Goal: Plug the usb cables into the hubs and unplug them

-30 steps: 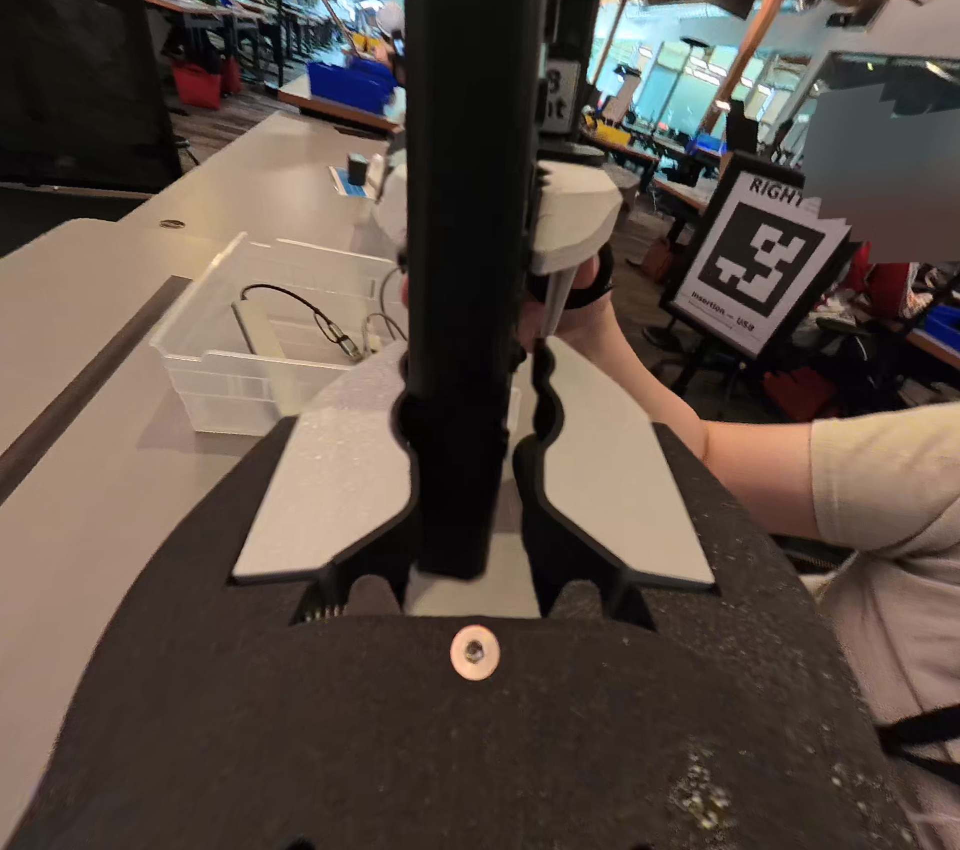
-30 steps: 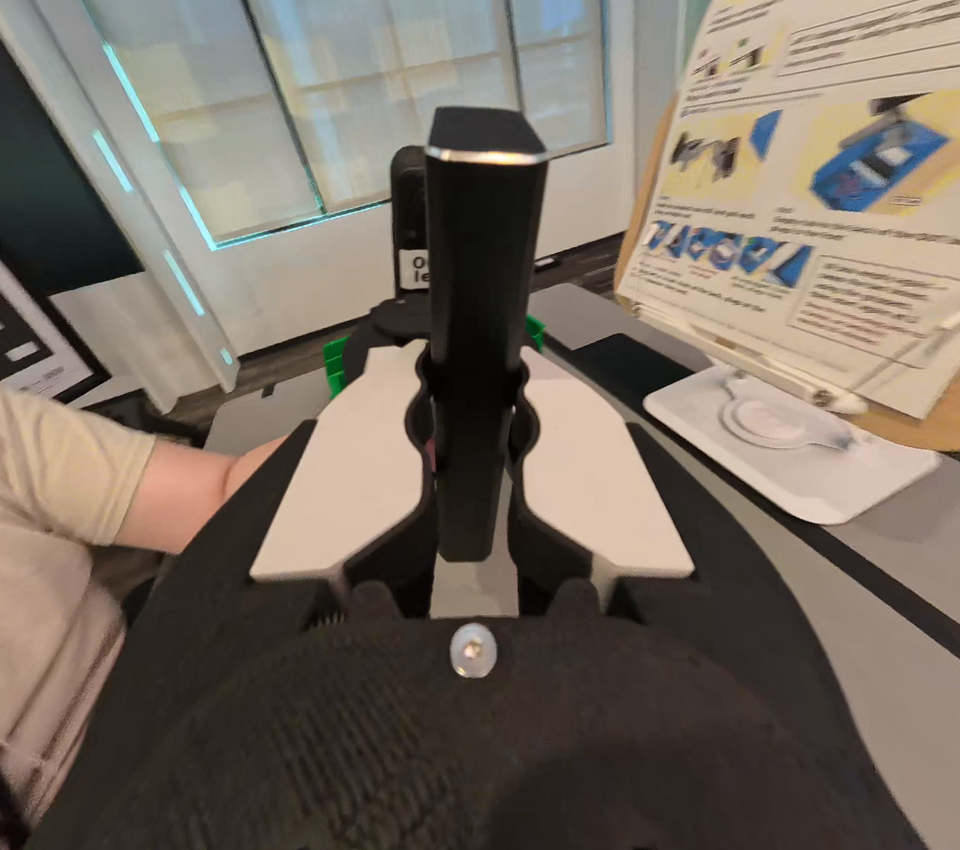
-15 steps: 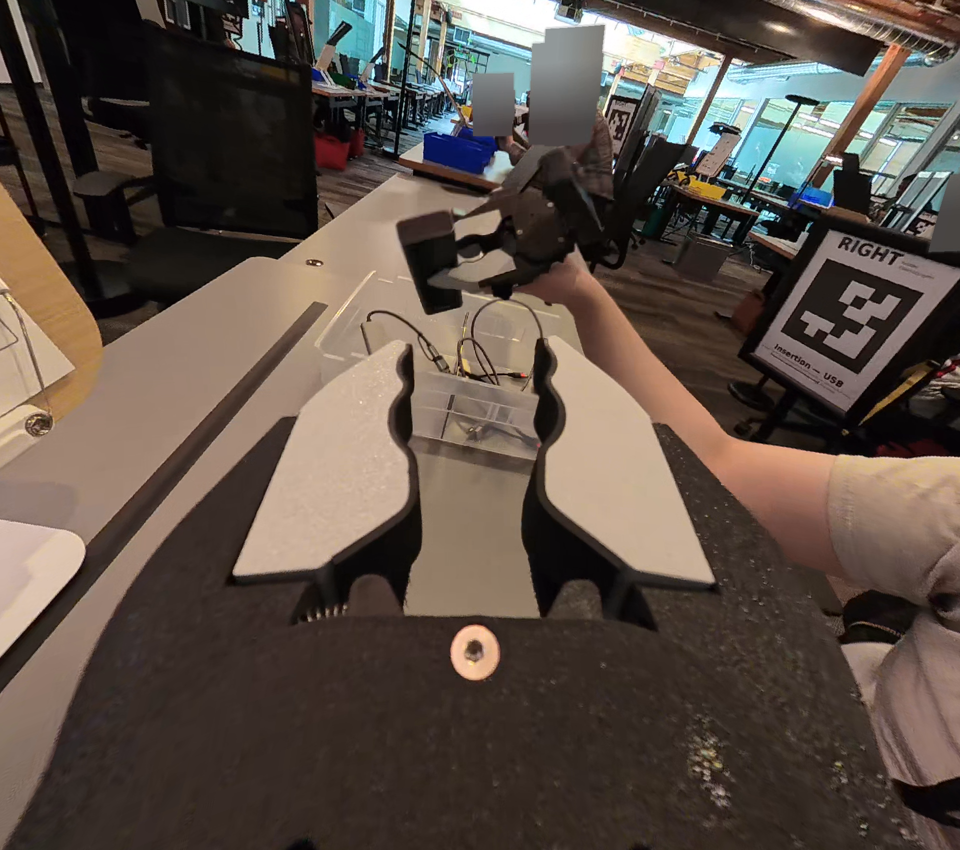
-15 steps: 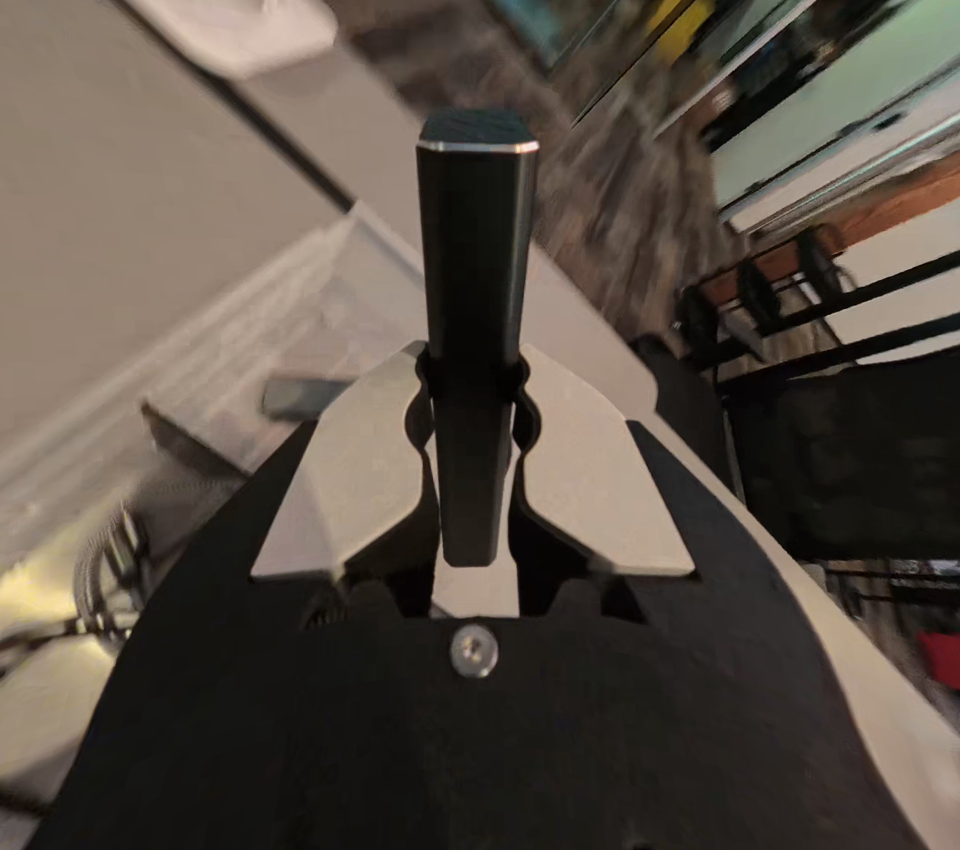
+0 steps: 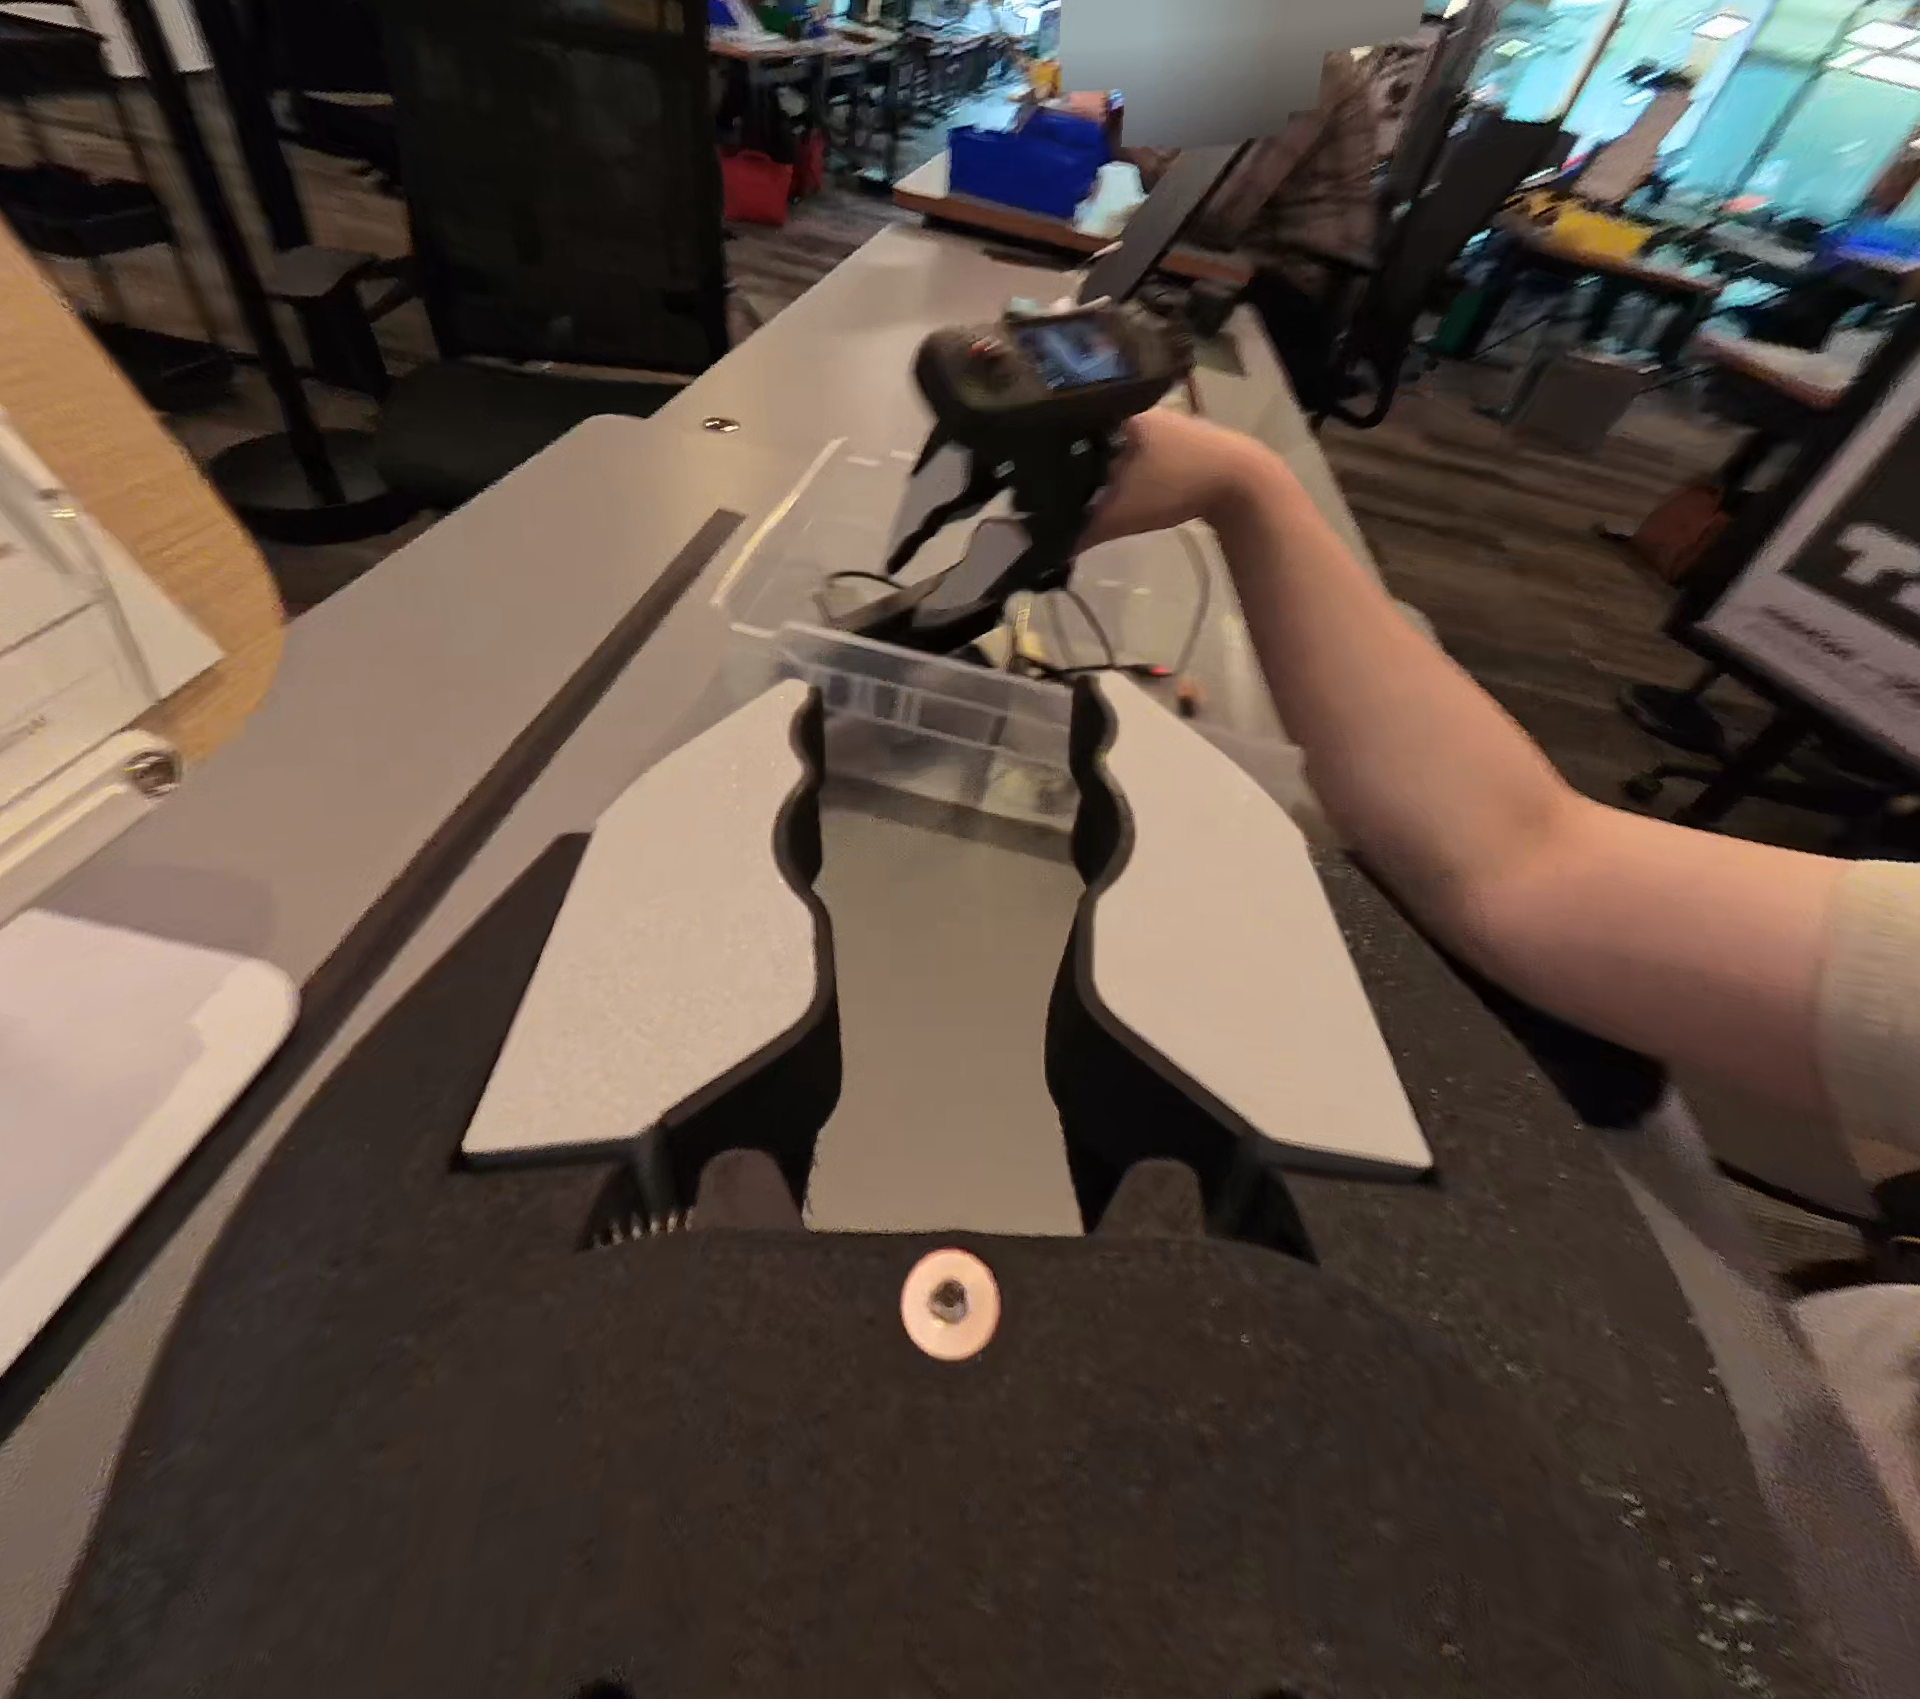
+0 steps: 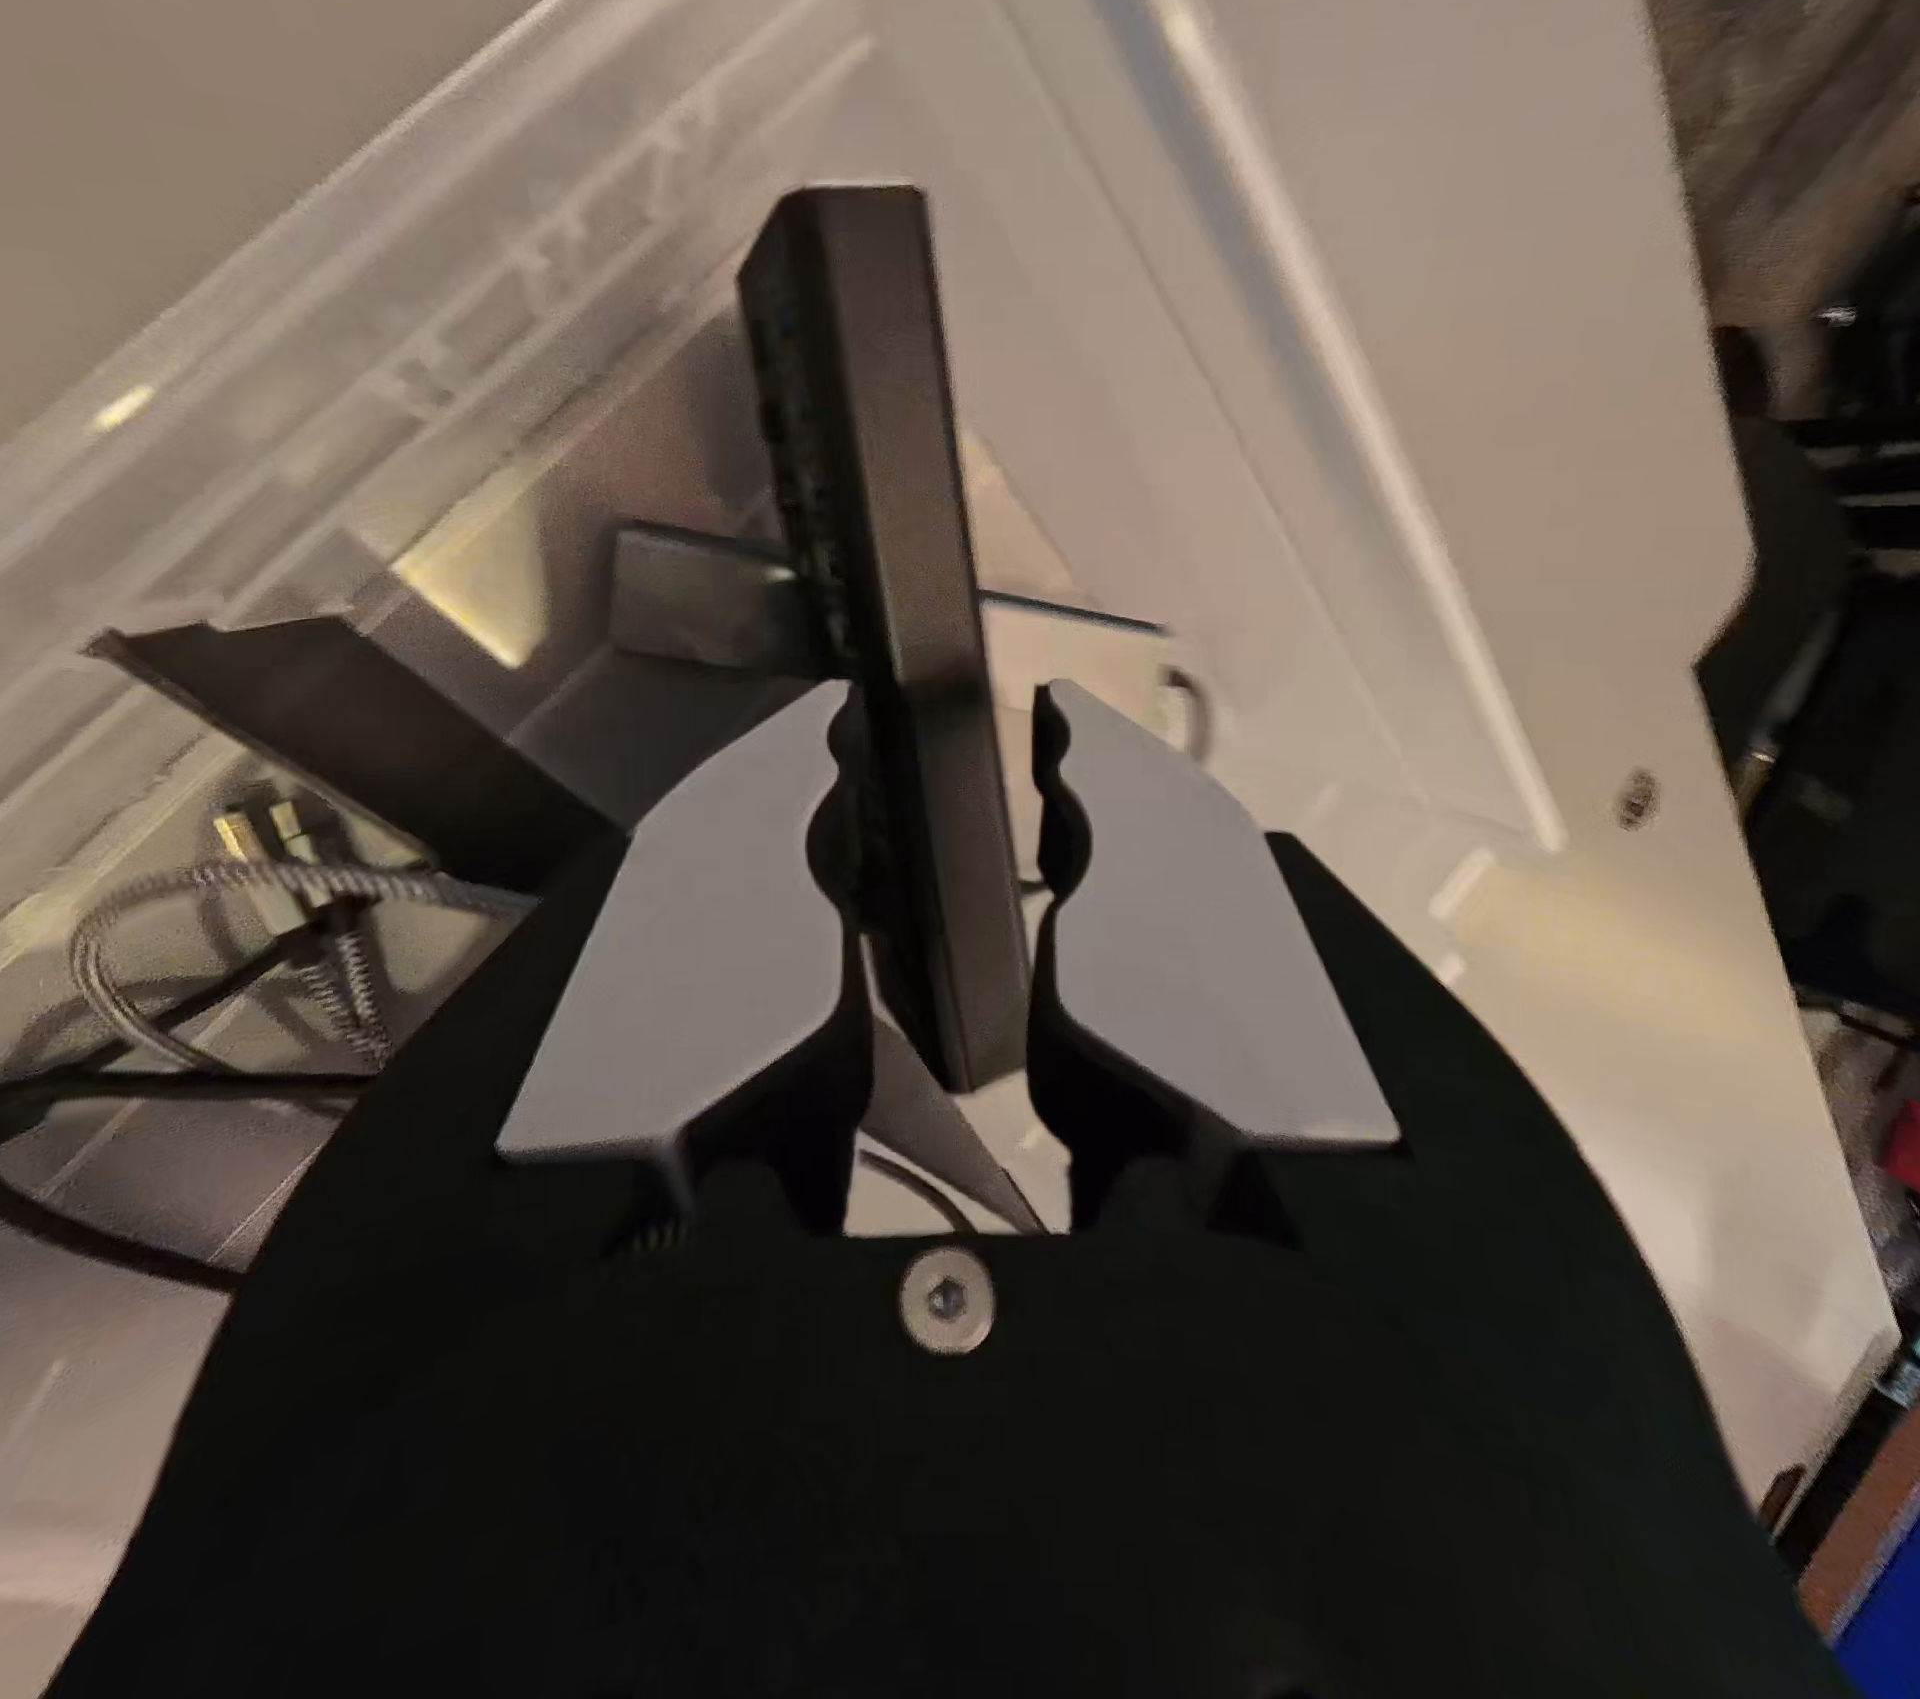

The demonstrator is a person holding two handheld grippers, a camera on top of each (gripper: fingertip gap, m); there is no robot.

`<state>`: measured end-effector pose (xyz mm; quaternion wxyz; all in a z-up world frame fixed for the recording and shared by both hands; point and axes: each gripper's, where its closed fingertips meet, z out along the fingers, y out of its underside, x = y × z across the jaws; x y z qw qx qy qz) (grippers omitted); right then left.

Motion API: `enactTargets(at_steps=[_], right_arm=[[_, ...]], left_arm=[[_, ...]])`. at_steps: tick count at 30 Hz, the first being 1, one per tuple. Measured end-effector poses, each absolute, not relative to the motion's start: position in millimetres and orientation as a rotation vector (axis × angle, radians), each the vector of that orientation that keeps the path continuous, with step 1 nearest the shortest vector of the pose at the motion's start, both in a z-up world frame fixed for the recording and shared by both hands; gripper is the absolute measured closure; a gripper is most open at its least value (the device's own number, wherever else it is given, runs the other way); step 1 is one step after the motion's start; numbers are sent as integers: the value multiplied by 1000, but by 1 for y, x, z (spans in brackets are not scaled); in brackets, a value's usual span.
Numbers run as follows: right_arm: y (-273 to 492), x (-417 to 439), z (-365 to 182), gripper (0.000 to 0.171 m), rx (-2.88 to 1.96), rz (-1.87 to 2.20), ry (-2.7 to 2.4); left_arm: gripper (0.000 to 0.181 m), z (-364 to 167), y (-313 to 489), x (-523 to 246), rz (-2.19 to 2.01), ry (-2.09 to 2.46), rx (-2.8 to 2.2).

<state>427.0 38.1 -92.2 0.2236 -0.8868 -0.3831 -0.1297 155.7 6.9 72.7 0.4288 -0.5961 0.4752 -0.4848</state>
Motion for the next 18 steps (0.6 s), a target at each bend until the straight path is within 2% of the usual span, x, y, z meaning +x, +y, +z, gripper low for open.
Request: enactTargets(at_steps=[2, 4, 5, 6, 9, 12, 18], right_arm=[[44, 441, -64, 138, -2321, -465, -927], [45, 466, -21, 125, -2170, -604, -721], [42, 488, 6, 111, -2089, -734, -571], [35, 511, 35, 103, -1997, -877, -414], [-4, 556, 103, 103, -1708, -1097, 9], [-29, 574, 118, 104, -1607, -1013, 245], [-43, 597, 104, 100, -1643, -1036, 345]], left_arm=[[136, 66, 23, 152, -1033, 1159, -1522], [135, 63, 39, 142, -847, 1112, -1555], [135, 65, 47, 134, -766, 1076, -1569], [135, 69, 55, 125, -698, 1028, -1579], [131, 86, 66, 96, -609, 895, -1602], [128, 101, 65, 65, -609, 824, -1648], [122, 122, 50, -36, -457, 667, -1761]])
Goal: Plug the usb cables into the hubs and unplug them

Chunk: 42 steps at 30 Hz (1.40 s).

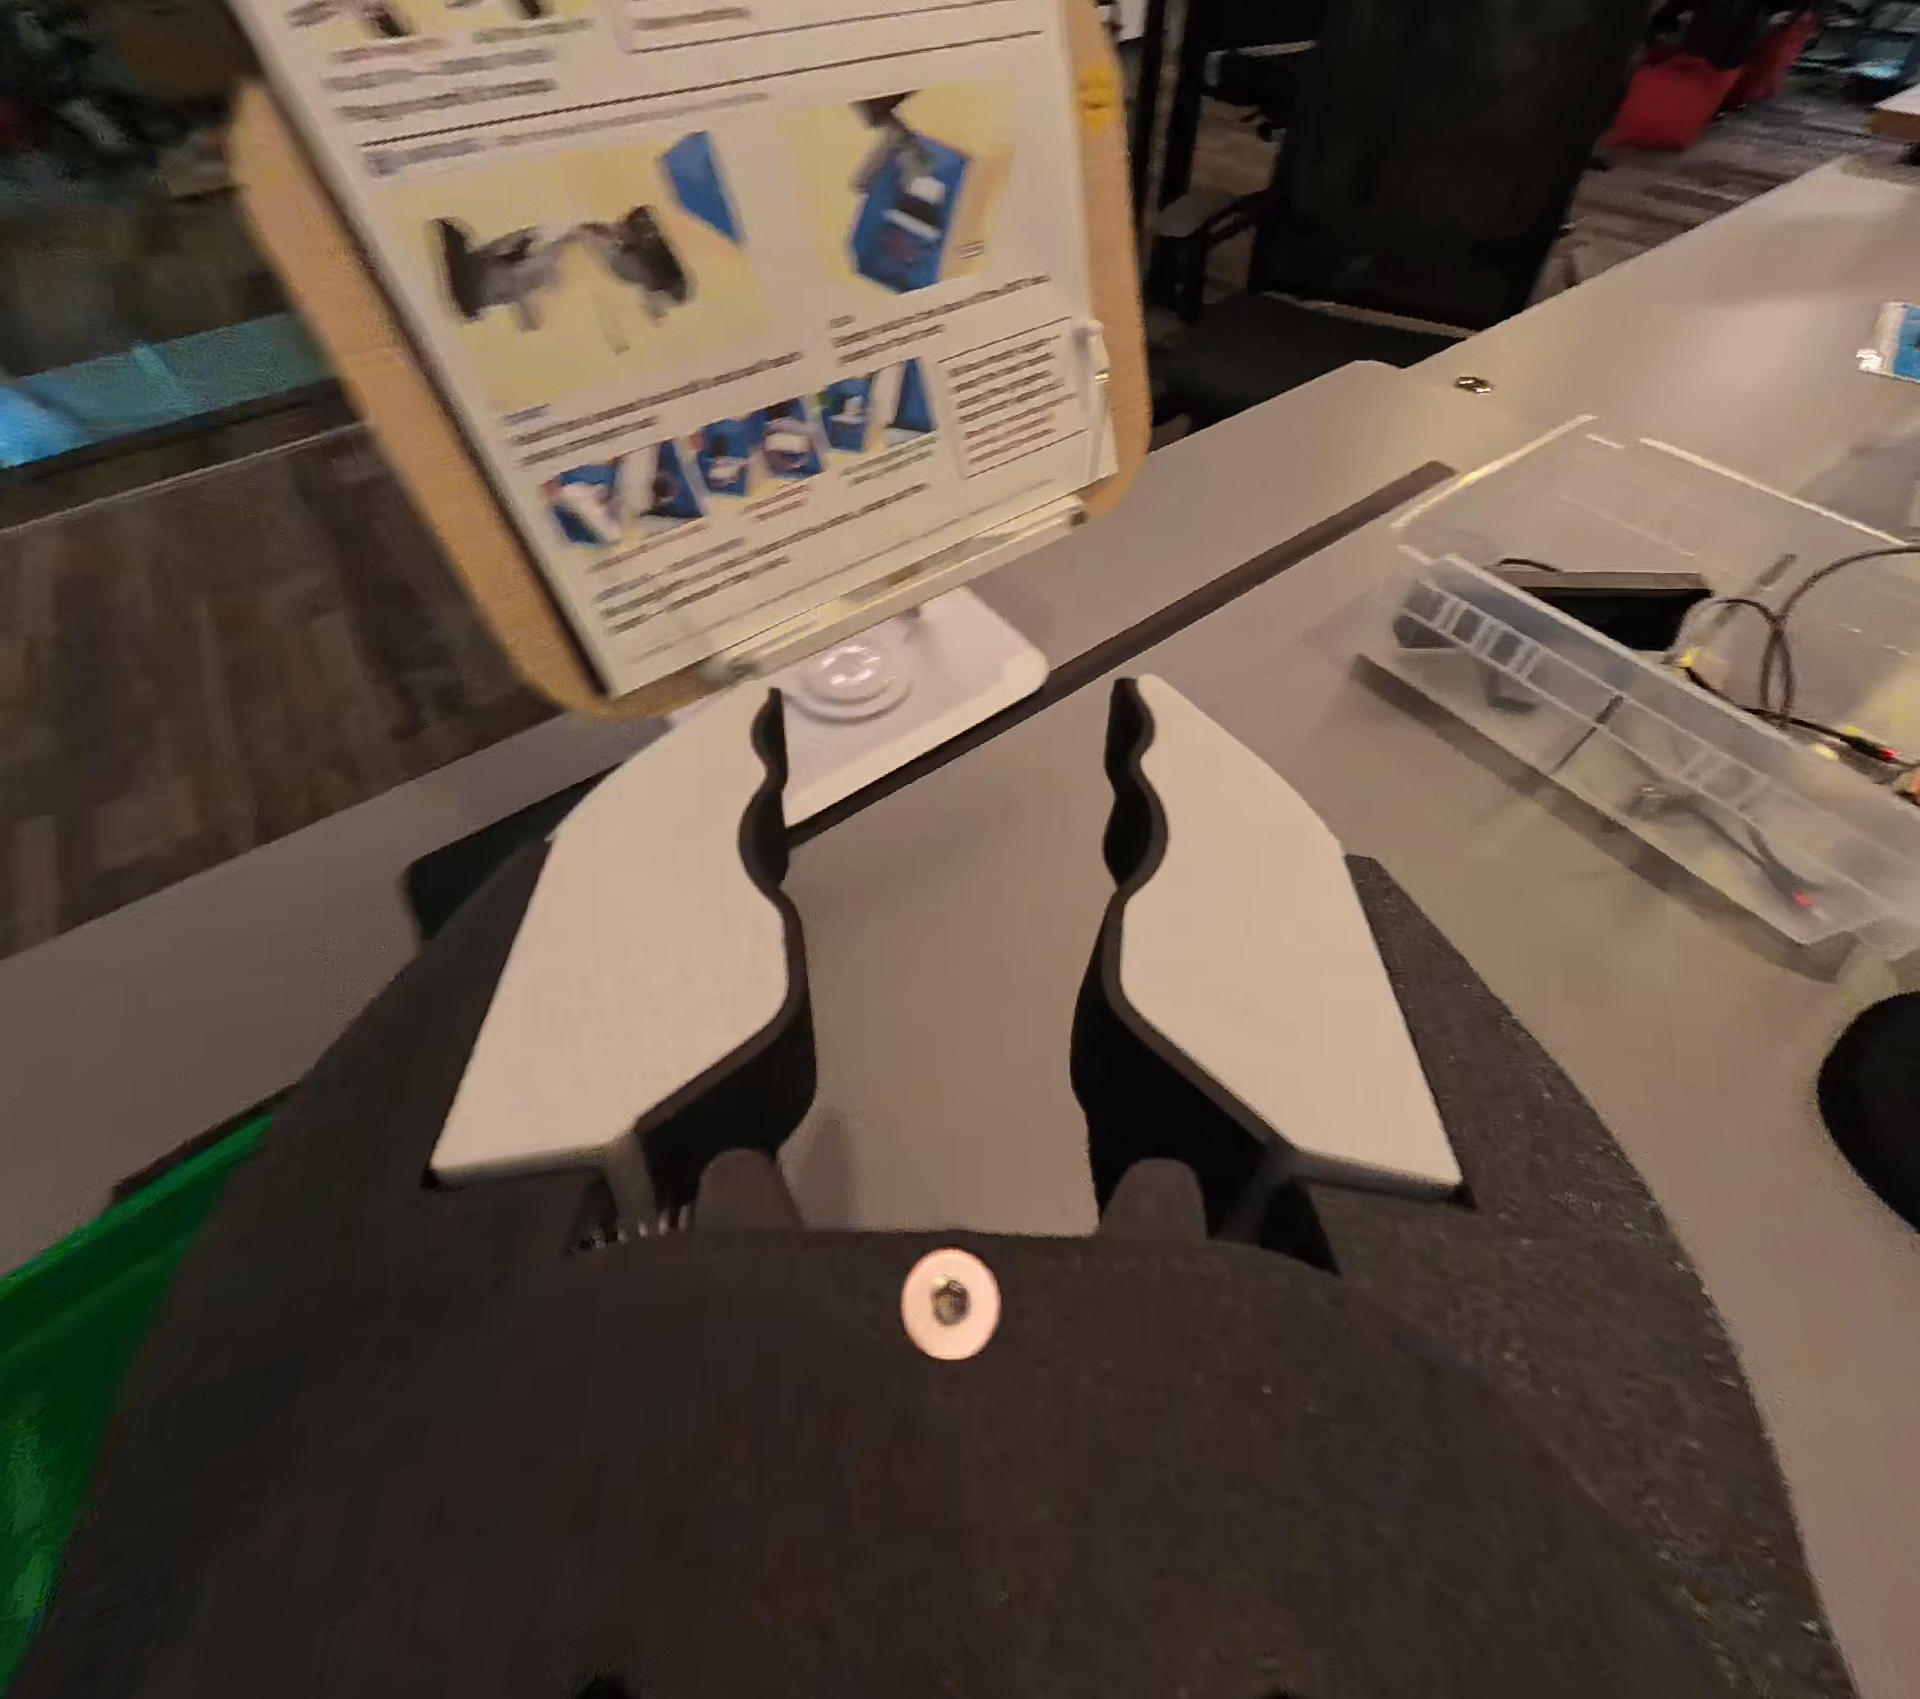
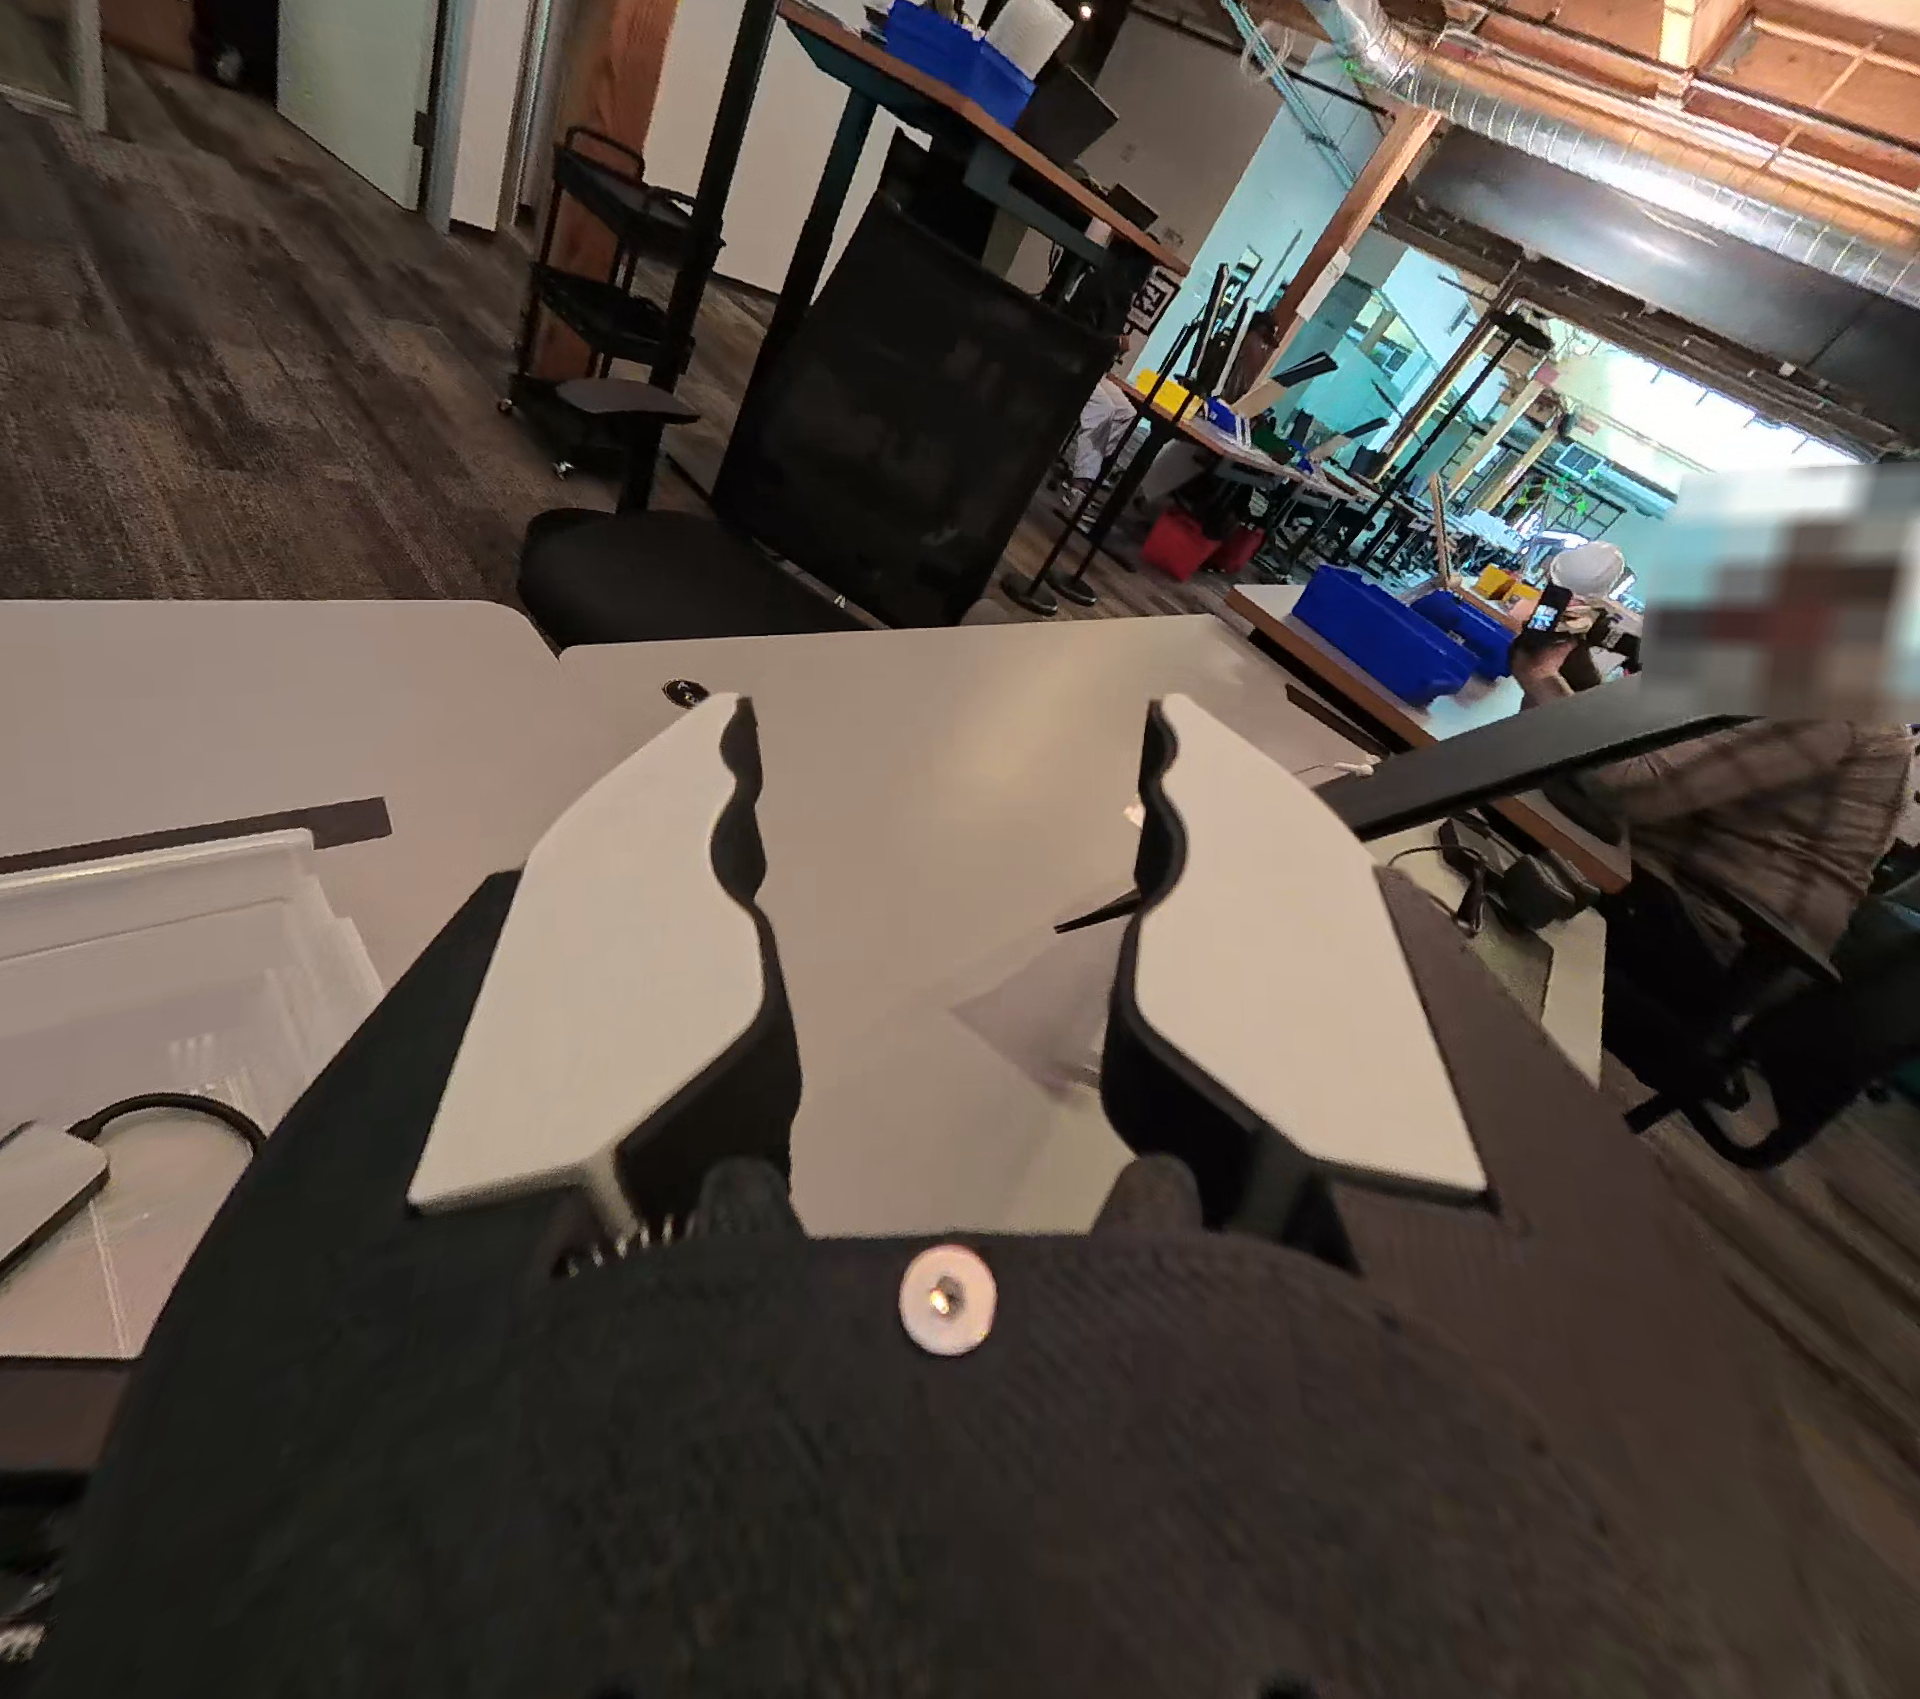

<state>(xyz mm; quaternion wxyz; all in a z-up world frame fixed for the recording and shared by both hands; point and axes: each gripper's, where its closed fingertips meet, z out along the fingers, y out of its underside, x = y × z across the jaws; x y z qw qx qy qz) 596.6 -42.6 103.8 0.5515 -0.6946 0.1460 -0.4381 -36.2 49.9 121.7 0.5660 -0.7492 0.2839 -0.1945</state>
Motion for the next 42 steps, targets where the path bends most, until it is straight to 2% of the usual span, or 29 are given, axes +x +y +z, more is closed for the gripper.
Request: enactTargets(at_steps=[4, 7, 9, 13, 15, 17, 21, 23, 28, 31, 33, 37, 42], right_arm=[[-43, 603, 100, 99, -1639, -1021, 374], [-38, 604, 90, 99, -1697, -980, 349], [-30, 595, 65, 104, -1867, -825, 279], [-37, 547, 2, 114, -2232, -281, 131], [-58, 534, -25, 108, -2400, -183, 82], [-81, 540, -48, 102, -2562, -259, 76], [-88, 546, -70, 104, -2653, -247, 119], [-81, 550, -72, 112, -2619, -205, 162], [-85, 539, -105, 118, -2718, 38, 261], [-86, 519, -115, 139, -2740, 286, 303], [-87, 516, -118, 147, -2738, 351, 337], [-90, 517, -120, 152, -2750, 355, 381], [-91, 520, -126, 159, -2833, 268, 336]], left_arm=[[113, 146, 41, -134, -278, 407, -1745], [114, 167, 34, -204, -185, 211, -1655], [115, 150, 31, -243, -114, 138, -1740], [114, 78, 31, -294, -161, 15, -2047], [120, 57, 36, -303, -256, -25, -2122], [120, 48, 39, -313, -276, -74, -2132], [120, 20, 35, -329, -187, -127, -2267], [121, 4, 31, -335, -162, -142, -2353], [122, -33, 24, -335, -290, -184, -2503], [125, -54, 20, -334, -316, -195, -2602], [129, -68, 15, -330, -340, -189, -2679], [153, -90, 4, -327, -354, -203, -2810], [166, -103, 1, -329, -297, -199, -2896]])
